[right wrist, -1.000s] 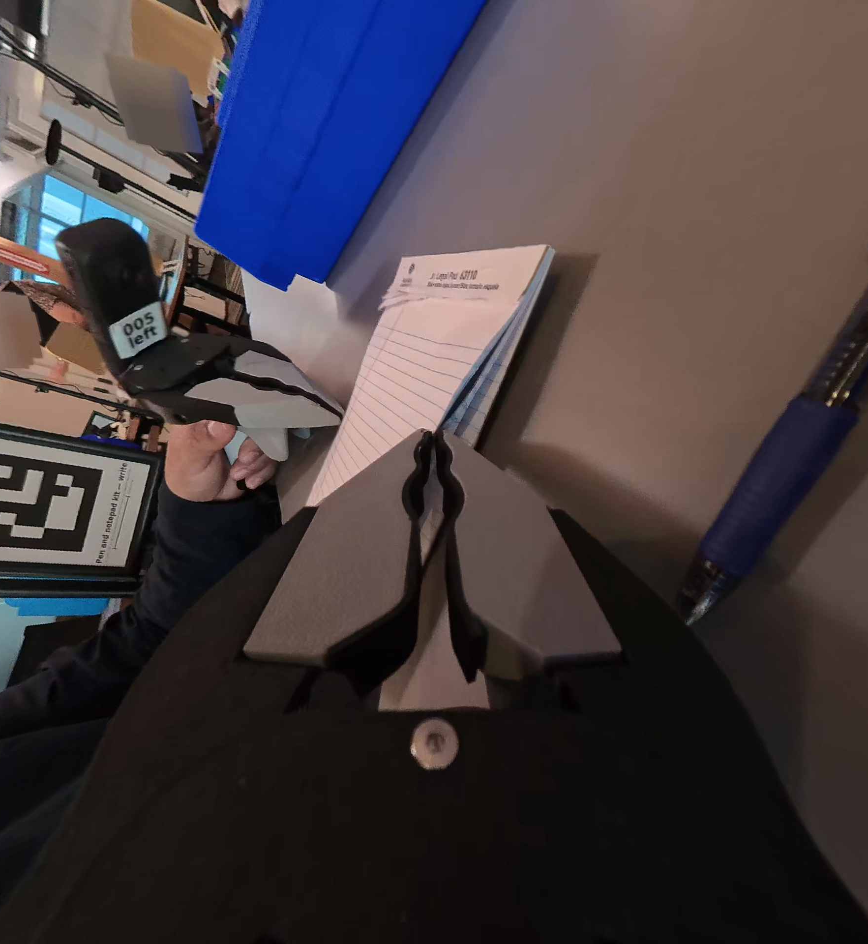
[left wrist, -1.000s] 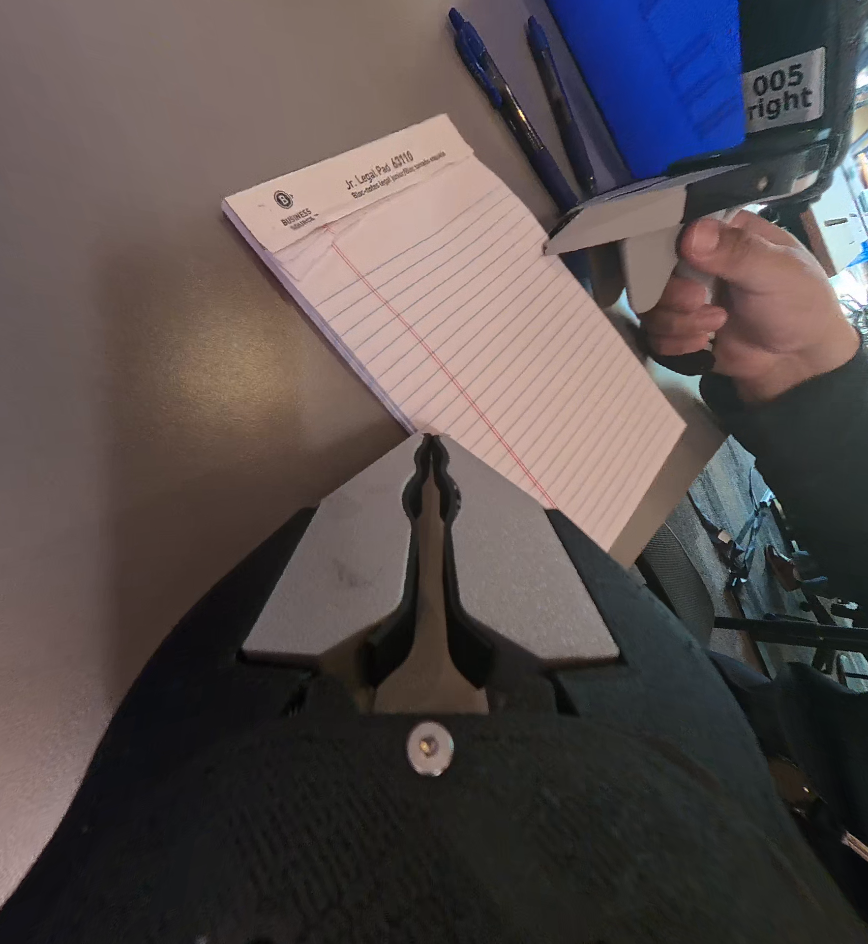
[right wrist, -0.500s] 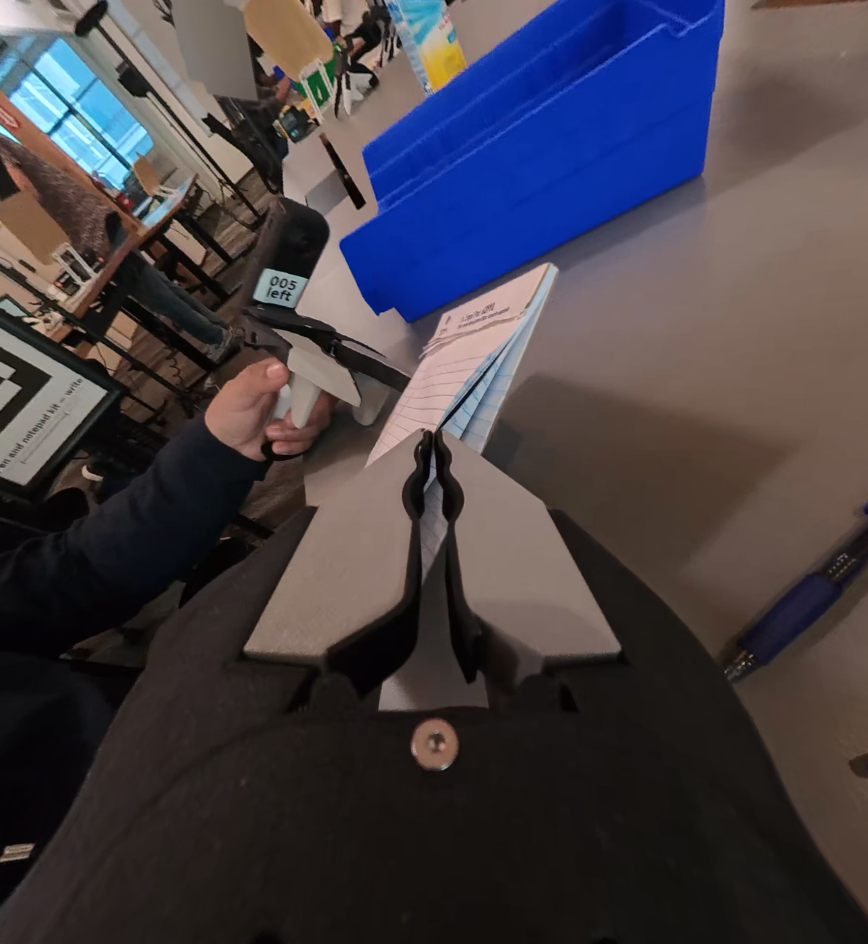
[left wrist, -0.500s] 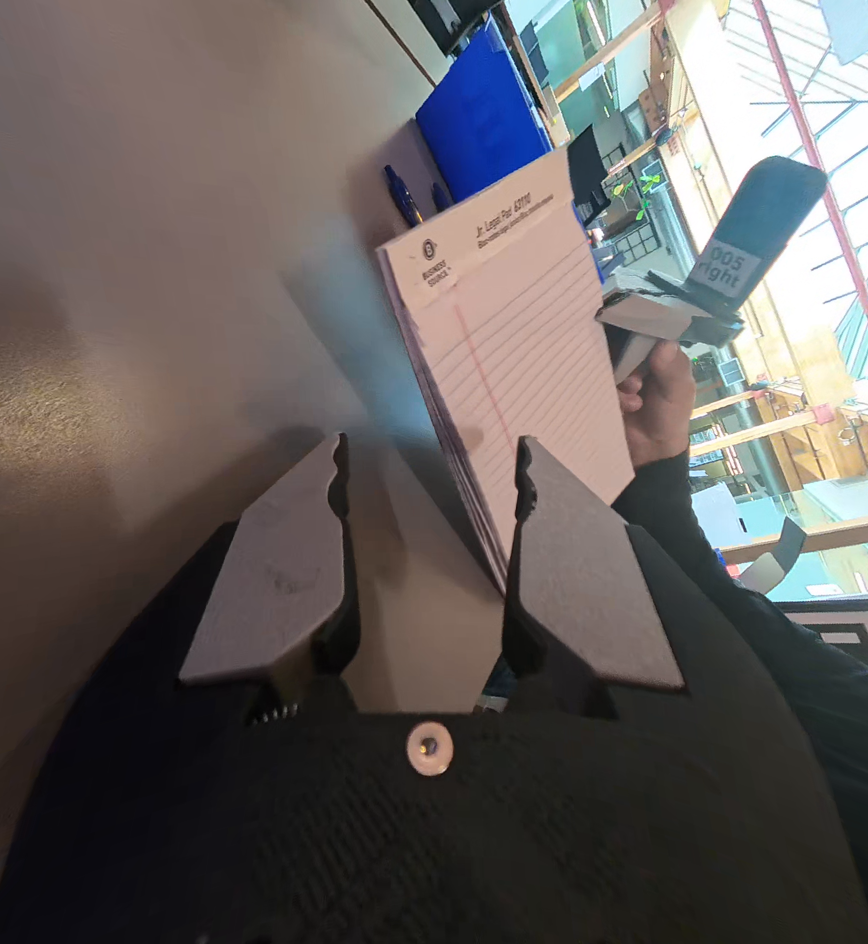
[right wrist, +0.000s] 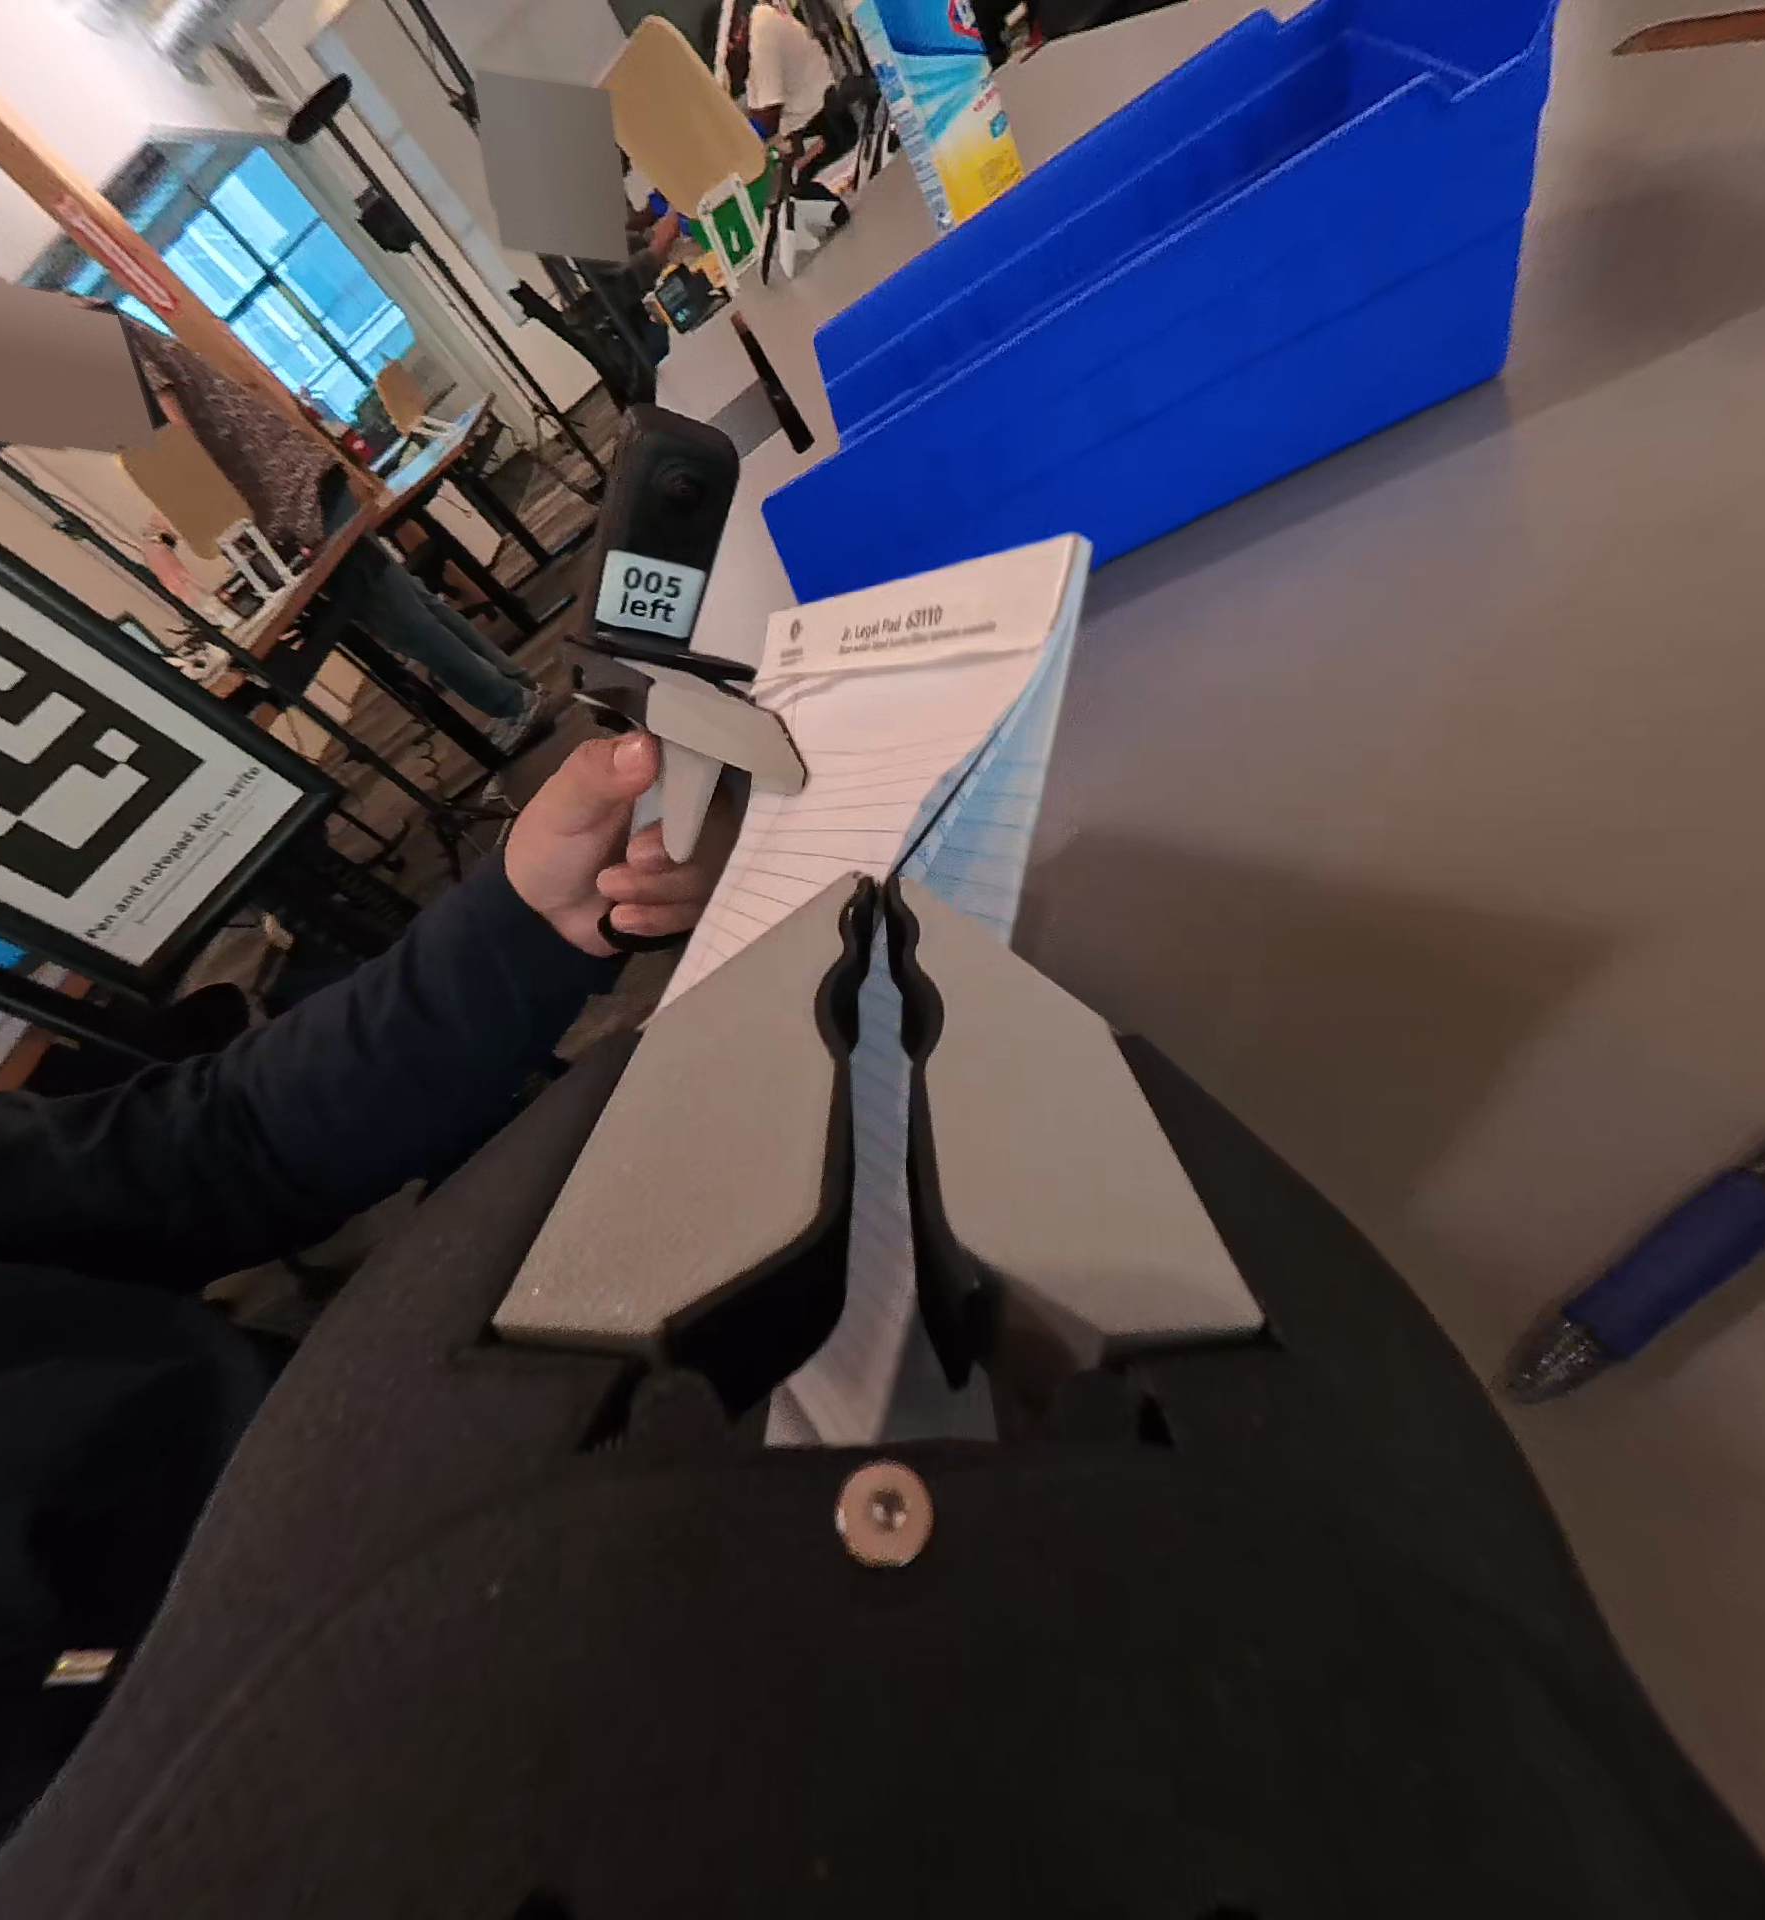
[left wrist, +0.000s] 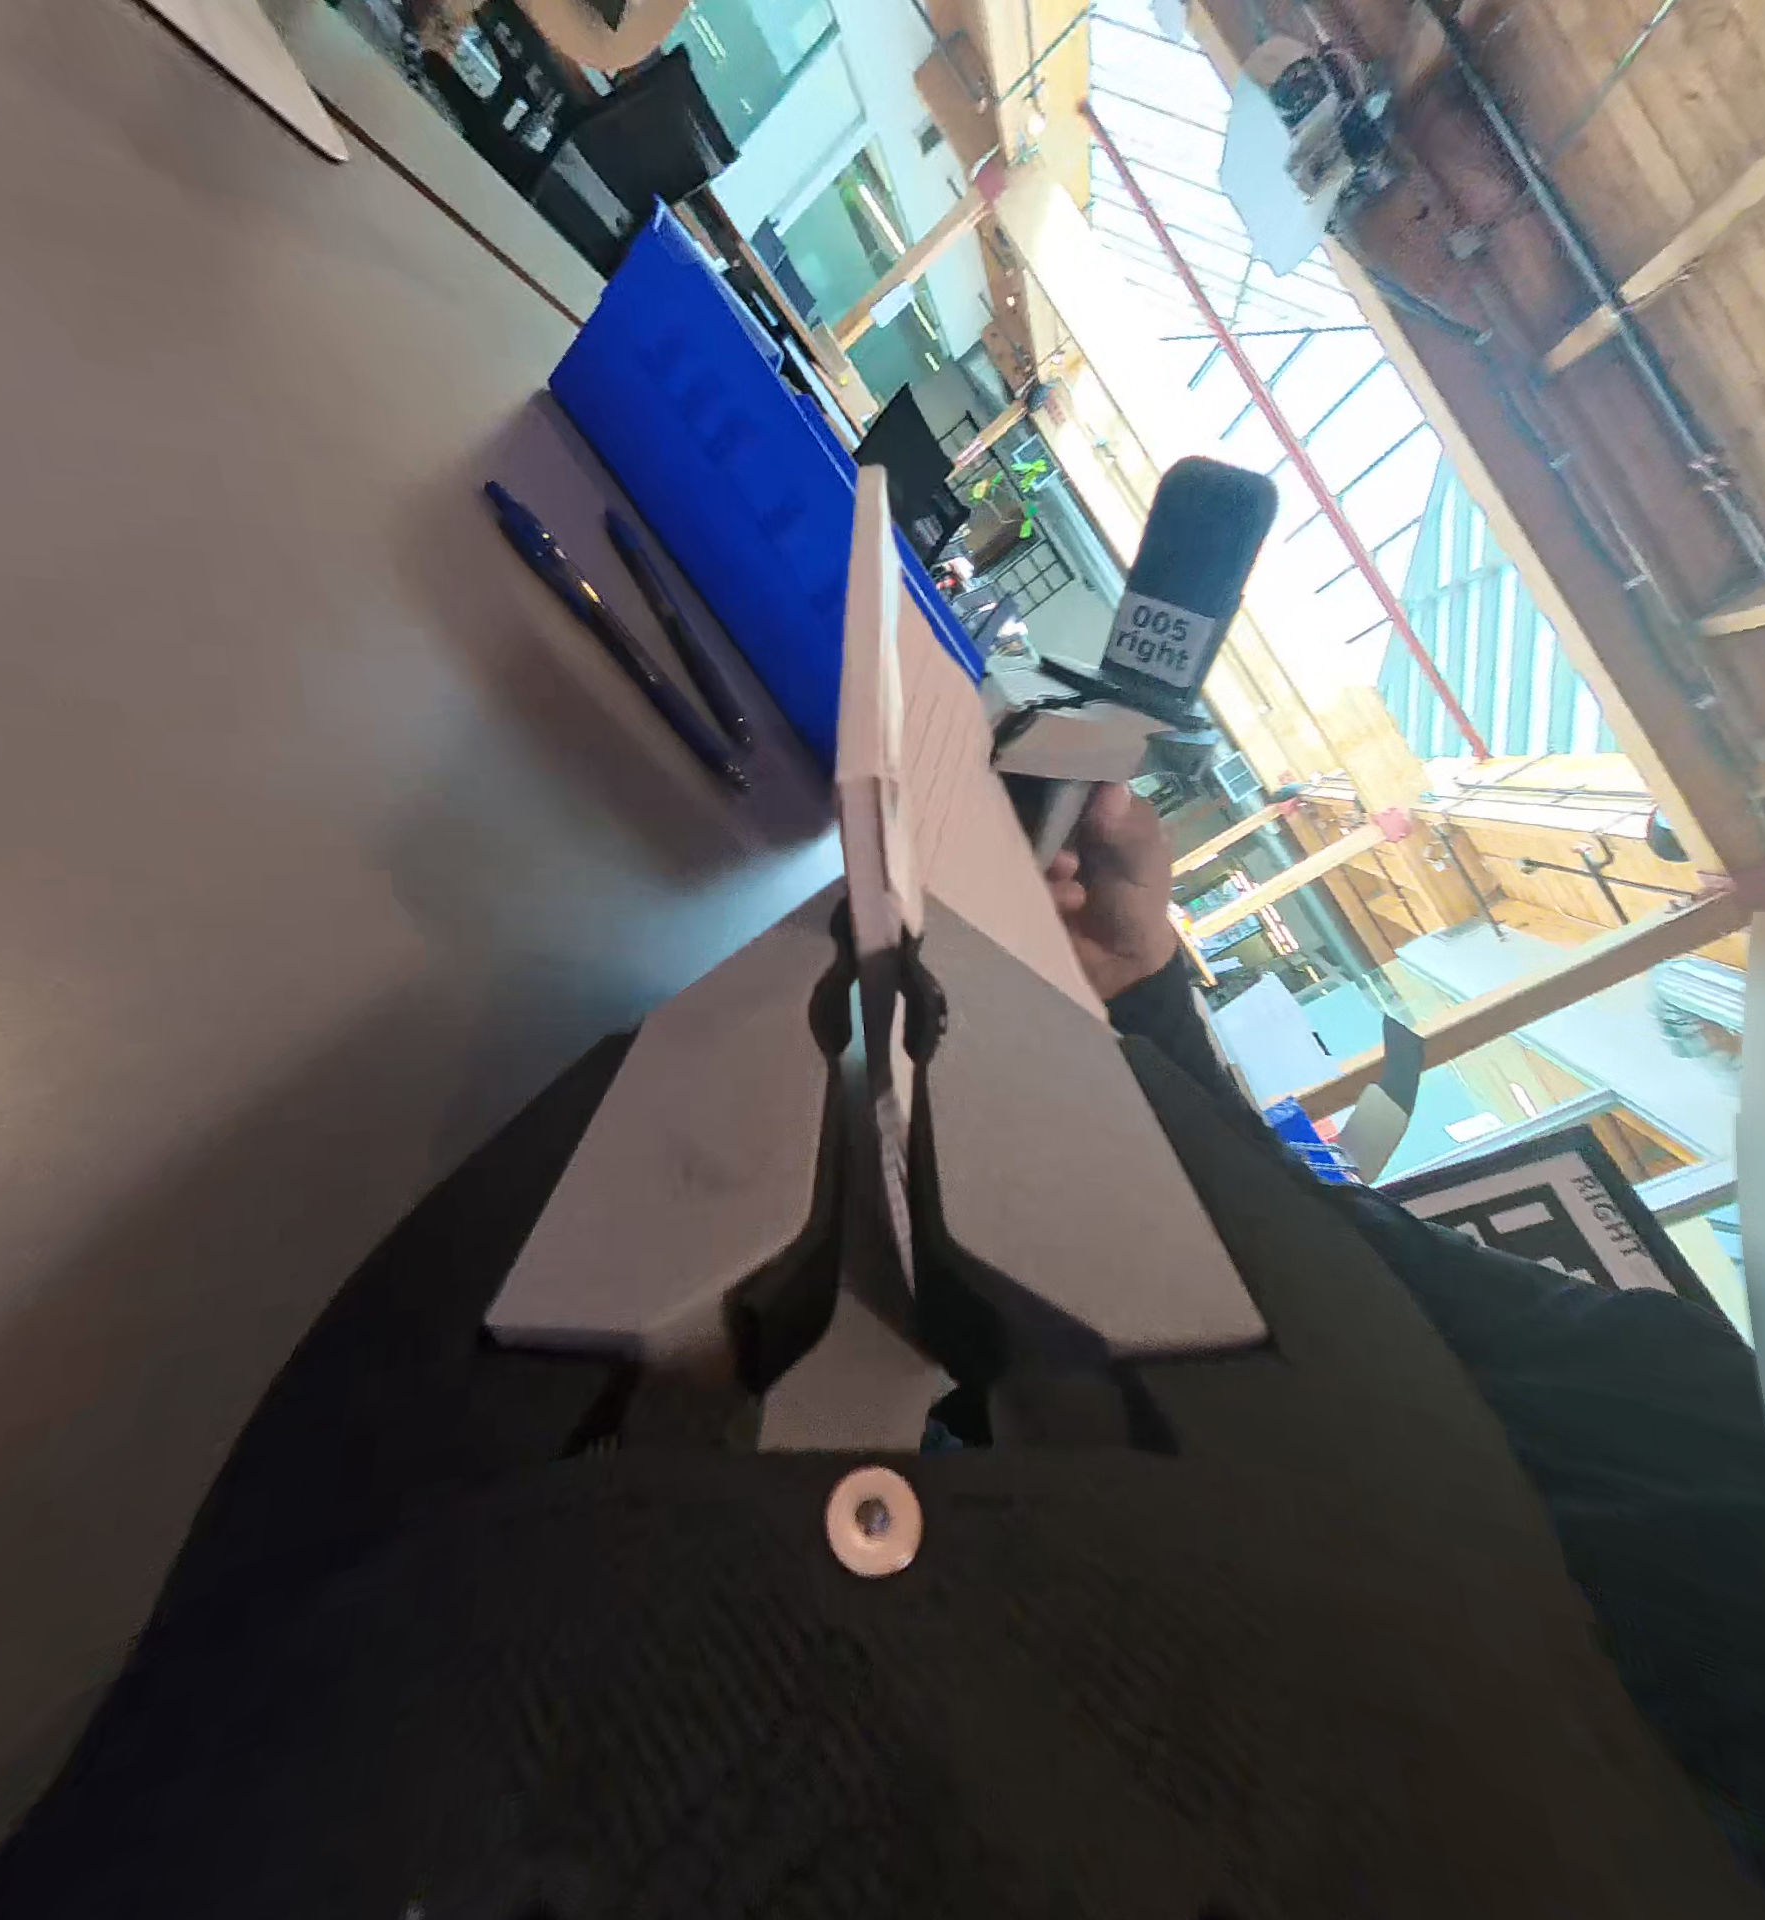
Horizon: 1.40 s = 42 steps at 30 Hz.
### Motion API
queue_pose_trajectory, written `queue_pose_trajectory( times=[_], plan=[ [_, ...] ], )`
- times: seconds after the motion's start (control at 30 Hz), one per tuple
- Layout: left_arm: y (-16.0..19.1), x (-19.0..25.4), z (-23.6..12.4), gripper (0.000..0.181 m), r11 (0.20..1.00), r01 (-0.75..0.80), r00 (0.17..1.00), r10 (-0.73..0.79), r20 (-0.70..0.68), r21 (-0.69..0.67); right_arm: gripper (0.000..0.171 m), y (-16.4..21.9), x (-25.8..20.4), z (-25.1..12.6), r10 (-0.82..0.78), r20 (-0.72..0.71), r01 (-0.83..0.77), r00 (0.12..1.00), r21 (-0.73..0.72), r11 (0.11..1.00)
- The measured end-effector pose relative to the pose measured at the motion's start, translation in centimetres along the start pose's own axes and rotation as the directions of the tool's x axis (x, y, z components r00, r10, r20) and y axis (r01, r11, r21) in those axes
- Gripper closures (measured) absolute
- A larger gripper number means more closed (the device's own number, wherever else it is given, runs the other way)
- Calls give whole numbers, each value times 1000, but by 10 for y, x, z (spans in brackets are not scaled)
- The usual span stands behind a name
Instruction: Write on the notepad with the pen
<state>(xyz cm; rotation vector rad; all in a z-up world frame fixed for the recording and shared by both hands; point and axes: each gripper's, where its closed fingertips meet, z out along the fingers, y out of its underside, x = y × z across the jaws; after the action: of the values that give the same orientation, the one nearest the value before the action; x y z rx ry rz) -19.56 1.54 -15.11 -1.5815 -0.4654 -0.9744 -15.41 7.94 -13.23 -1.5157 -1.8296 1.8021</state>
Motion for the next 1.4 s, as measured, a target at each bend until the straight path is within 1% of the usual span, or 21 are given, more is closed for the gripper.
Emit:
queue_pose_trajectory(
  times=[0.13,0.23,0.3,0.33,0.43,0.47,0.53,0.6,0.67,0.7,0.73,0.77,0.8,0.9,1.0,1.07,1.13,1.2,1.27,1.33,1.4],
  plan=[
    [-3,4,1,179,1000,-5,999,5,-40,4,170,2,15,-8,19,-26,-19,999,1,1000],
    [-2,8,5,179,999,-45,997,44,-58,-8,138,0,27,-13,34,-41,-33,999,7,999],
    [-1,13,8,179,998,-60,995,58,-87,-18,124,7,22,-9,61,27,-60,998,-27,998],
    [1,14,9,179,998,-66,994,63,-90,-25,122,11,15,-6,77,86,-73,993,-47,996],
    [4,13,12,179,996,-86,994,84,-71,-38,123,25,-6,6,132,238,-107,962,-116,987],
    [5,15,12,179,994,-100,992,97,-79,-41,130,30,-6,12,136,244,-106,960,-135,985],
    [7,19,11,179,991,-128,989,124,-84,-42,163,36,-9,19,135,272,-95,953,-157,983],
    [4,21,8,179,992,-124,987,123,-100,-12,170,32,-18,18,153,331,-110,931,-144,983],
    [2,18,7,176,996,-88,992,89,-91,7,171,29,-22,16,121,304,-82,945,-139,987],
    [-2,14,5,164,997,-72,995,74,-74,31,171,25,-25,12,98,292,-60,951,-135,989],
    [-6,13,2,140,996,-65,995,69,-70,59,171,20,-31,6,78,293,-43,953,-122,992],
    [-9,14,-1,124,995,-61,995,67,-80,81,171,12,-36,-3,58,287,-30,956,-102,994],
    [-12,14,-4,119,994,-52,994,61,-88,101,171,4,-38,-12,35,263,-13,964,-83,996],
    [-15,11,-7,118,991,-45,996,54,-66,127,171,-29,-41,-57,-30,177,32,984,-8,999],
    [-11,10,-3,118,992,-75,996,79,-42,104,171,-72,-33,-121,-46,69,39,997,100,994],
    [-7,9,2,118,991,-107,994,108,-6,78,171,-98,-13,-171,-40,-67,50,997,158,986],
    [-1,6,7,119,987,-154,988,152,39,42,171,-116,17,-221,-12,-233,61,972,202,978],
    [6,4,14,119,977,-213,973,212,91,-4,171,-123,51,-264,29,-395,60,918,211,976],
    [15,-1,21,120,962,-264,953,271,138,-68,171,-119,84,-293,78,-516,30,853,199,980],
    [23,-5,27,121,947,-293,935,313,168,-133,170,-111,108,-302,145,-533,-36,834,210,977],
    [28,-7,29,121,940,-298,928,326,182,-166,170,-102,126,-298,201,-517,-103,832,213,972]
  ],
)
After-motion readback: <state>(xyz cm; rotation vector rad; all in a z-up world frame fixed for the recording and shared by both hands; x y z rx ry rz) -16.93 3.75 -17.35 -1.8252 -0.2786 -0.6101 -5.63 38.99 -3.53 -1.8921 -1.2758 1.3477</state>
